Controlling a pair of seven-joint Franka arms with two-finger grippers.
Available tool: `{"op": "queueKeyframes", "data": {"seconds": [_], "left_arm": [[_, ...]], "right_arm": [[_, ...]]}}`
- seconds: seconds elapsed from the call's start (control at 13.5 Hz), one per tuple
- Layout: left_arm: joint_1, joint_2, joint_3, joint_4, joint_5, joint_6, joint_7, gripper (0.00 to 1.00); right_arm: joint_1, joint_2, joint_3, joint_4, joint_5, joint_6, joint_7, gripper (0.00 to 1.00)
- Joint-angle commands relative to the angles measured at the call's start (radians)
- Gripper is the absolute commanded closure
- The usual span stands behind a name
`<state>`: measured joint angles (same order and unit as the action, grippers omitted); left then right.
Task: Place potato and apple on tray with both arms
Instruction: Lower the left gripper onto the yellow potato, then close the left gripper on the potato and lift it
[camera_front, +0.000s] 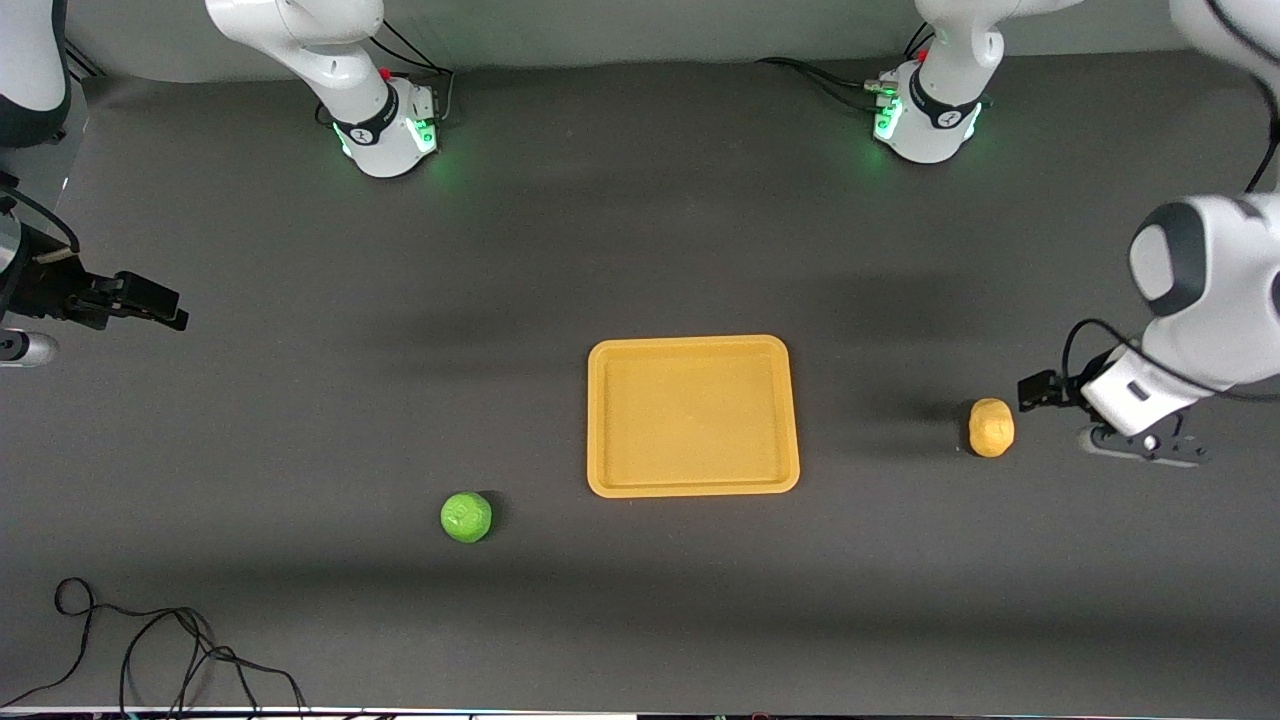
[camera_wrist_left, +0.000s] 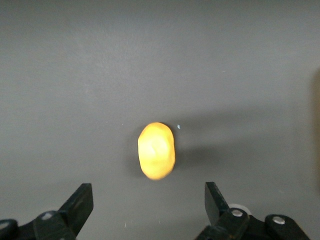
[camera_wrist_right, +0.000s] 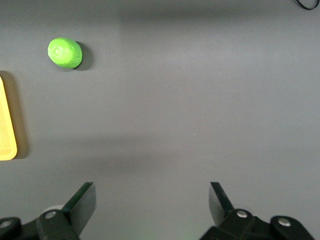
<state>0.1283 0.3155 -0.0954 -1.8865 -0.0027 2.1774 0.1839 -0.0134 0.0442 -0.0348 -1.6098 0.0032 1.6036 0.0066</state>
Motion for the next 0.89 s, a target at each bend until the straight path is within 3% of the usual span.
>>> {"op": "queueKeyframes", "data": {"seconds": [0.0,0.22,0.37,0.44,0.67,0.81], "left_arm": [[0.005,0.156,-0.003,0.014,-0.005,0.117,0.014,0.01],[0.014,0.226,-0.003,0.000,-0.006,0.211,0.019,0.02],[0.019,0.255,-0.003,-0.029,-0.006,0.260,0.020,0.08],[0.019,0.248,-0.004,-0.032,-0.006,0.242,0.006,0.16],[0.016,0.188,-0.006,-0.037,-0.008,0.096,-0.040,0.52],[0.013,0.154,-0.007,-0.019,-0.008,0.055,-0.047,0.63]], "right_arm": [[0.012,-0.004,-0.010,0.005,-0.011,-0.016,0.004,0.00],[0.012,0.000,-0.010,0.005,-0.011,-0.013,0.004,0.00],[0.012,0.000,-0.010,0.005,-0.011,-0.013,0.004,0.00],[0.012,0.002,-0.010,0.005,-0.011,-0.013,0.004,0.00],[0.012,0.003,-0.008,0.005,-0.011,-0.011,0.004,0.00],[0.012,0.005,-0.010,0.005,-0.011,-0.011,0.004,0.00]]}}
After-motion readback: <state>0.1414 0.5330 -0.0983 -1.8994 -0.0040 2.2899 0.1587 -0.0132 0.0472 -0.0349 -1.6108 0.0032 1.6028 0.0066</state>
